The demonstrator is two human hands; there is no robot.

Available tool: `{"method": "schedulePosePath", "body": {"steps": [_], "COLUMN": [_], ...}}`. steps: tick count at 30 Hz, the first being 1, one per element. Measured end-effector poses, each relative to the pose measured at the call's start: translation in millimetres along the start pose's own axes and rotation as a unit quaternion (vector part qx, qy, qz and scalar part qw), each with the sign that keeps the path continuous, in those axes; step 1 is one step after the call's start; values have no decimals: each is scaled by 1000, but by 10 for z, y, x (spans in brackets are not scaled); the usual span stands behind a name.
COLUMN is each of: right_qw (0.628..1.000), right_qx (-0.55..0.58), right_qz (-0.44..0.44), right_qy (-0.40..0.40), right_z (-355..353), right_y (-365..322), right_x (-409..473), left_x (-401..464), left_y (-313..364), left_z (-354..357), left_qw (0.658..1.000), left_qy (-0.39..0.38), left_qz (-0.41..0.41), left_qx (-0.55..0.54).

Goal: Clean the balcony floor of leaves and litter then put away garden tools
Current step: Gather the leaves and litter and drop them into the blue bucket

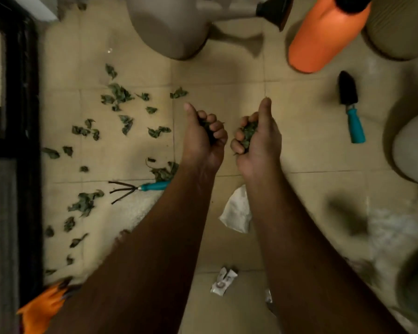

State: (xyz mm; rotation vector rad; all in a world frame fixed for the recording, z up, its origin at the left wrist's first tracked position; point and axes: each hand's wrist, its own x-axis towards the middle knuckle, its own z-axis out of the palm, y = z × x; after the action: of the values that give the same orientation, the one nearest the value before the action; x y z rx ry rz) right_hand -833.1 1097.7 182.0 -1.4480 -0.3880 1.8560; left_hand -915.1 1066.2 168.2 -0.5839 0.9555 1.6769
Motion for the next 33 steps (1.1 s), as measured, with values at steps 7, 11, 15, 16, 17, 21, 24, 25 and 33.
{"method": "schedulePosePath", "body": {"steps": [7, 11, 15, 16, 17, 21, 24, 25, 33], "right_qw": [999, 998, 995, 994, 993, 983, 975, 972, 925], "right_qx": [4, -8, -1, -3, -5, -46, -86, -97, -157], "right_qz": [-5, -27, -64, -64, -65, -78, -75, -70, -35], "right_qy": [-33, -48, -82, -88, -100, -162, -190, -204, -345], "right_z": [937, 1564, 2045, 2117, 2167, 2168, 2043, 2007, 2047], "right_y": [-1499, -2621, -3548, -3733, -3919, -4425, -4668, -4729, -4814], "right_x": [-1546, -2575, -3445, -3622, -3799, -4320, -4558, -4612, -5099], "left_x": [-1689, -2813, -3908, -4153, -4405, -5116, -5461, -5553, -6263], "left_y": [1015, 1640, 2060, 2122, 2170, 2186, 2025, 1965, 1773], "left_z": [1245, 2195, 3103, 3286, 3457, 3857, 3989, 4018, 3791], "left_qw": [999, 994, 988, 987, 984, 980, 977, 977, 963], "left_qy": [-2, -26, -71, -82, -95, -119, -110, -104, -26], "left_qz": [-9, 18, 58, 70, 84, 141, 174, 185, 266], "left_qx": [44, 100, 124, 123, 122, 80, 46, 28, -42]}}
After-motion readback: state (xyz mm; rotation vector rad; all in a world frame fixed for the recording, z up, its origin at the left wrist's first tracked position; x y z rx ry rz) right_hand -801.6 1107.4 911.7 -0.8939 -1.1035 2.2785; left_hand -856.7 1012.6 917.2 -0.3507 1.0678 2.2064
